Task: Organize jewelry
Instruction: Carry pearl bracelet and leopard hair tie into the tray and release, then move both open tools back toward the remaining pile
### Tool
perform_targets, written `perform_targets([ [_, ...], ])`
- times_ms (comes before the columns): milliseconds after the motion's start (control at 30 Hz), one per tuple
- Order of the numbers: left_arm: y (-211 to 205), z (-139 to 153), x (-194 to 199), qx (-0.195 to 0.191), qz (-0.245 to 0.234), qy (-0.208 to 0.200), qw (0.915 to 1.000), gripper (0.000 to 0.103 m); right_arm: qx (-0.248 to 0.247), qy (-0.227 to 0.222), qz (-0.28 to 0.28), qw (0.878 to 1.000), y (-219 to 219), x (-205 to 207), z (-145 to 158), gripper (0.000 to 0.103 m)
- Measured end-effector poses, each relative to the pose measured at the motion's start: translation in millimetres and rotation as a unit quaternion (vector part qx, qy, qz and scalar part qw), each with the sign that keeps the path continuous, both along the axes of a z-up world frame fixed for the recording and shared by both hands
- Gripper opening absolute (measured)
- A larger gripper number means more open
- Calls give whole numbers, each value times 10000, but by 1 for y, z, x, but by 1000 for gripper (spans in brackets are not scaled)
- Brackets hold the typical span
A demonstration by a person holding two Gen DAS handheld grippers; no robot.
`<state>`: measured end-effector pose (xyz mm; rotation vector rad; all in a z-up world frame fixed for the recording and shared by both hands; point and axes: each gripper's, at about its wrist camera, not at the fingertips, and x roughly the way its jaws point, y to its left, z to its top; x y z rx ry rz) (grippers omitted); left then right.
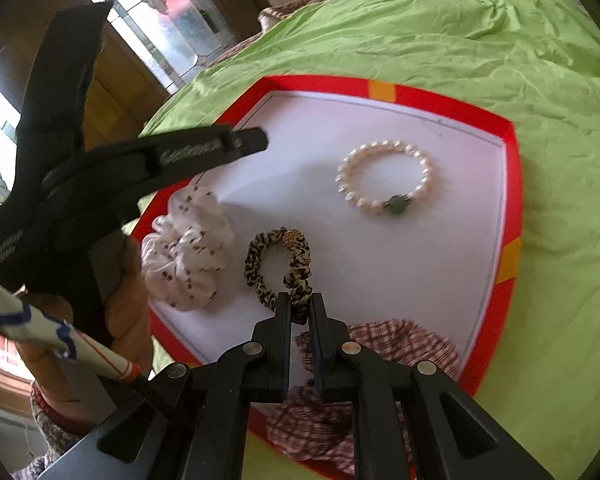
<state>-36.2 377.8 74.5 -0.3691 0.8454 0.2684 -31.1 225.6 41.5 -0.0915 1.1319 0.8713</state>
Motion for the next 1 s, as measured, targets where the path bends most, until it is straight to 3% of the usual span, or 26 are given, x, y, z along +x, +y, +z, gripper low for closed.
perform_targets([
  [100, 1, 0, 0, -6, -10, 8, 10000, 5, 3, -8, 135, 9999, 3, -7, -1, 11],
  [200, 1, 0, 0, -10, -12, 13, 10000, 5, 42, -91, 193, 9998, 1, -10, 4, 29],
  [267, 1, 0, 0, -13, -14, 12, 10000, 6, 111, -170, 139, 9997, -4, -11, 10, 48],
  [300, 1, 0, 0, -16, -14, 9, 10000, 6, 149, -224, 89, 9996, -8, -11, 15, 49],
  [467, -3, -1, -1, -13, -69, 10, 10000, 8, 330, -226, -145, 9991, -33, -9, 26, 49],
  [533, -5, 0, -2, -1, -82, -6, 10000, 17, 393, -222, -269, 9986, -50, -8, 30, 49],
  [667, -8, 2, -5, 23, -81, -67, 9999, 22, 333, -397, -618, 9967, -93, -11, 34, 51],
  [767, -9, 3, -6, 0, -77, -78, 9999, 24, 206, -549, -1011, 9931, -135, -14, 34, 53],
  [1000, -28, 5, -7, 142, -141, -72, 9998, 25, 128, -442, -2043, 9778, -225, -13, 20, 53],
])
